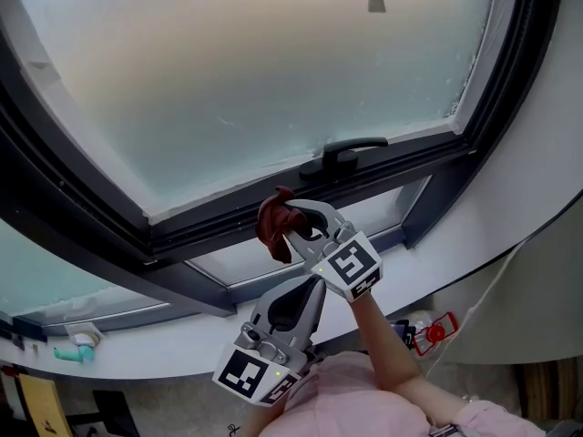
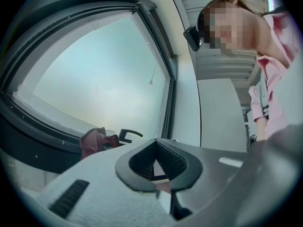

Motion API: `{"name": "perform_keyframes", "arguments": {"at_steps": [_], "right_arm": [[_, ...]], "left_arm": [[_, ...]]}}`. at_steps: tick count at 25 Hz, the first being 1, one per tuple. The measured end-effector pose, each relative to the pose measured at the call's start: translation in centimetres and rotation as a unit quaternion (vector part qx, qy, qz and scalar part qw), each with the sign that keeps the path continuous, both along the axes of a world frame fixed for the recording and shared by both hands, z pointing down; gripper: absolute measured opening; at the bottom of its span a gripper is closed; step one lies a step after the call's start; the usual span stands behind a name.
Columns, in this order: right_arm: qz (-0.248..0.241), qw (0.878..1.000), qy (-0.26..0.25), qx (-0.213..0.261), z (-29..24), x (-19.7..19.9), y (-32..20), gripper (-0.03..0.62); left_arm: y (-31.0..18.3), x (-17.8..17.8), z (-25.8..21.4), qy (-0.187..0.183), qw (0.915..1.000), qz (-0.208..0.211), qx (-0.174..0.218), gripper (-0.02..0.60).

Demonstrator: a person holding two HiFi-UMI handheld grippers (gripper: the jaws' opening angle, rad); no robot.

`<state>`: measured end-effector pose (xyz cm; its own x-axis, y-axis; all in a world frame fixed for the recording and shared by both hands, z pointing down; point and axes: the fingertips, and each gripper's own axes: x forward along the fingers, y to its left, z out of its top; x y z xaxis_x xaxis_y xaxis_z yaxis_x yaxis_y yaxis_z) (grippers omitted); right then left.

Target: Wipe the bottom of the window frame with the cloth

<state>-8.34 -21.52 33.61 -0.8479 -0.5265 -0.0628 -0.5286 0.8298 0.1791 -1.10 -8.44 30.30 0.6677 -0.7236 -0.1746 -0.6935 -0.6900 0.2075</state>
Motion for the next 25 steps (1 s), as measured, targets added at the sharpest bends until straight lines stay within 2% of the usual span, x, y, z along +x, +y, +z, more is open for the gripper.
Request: {"name": "perform_keyframes", "arguments": {"at_steps": [25], "right_arm": [[0.048,0.999,0.000,-0.004,0.1,3.4,-1.3,0.063]], "left_arm": [[-0.9,2.0,0.2,-0.024,0.9993,0.028,0.008,0.003]]}}
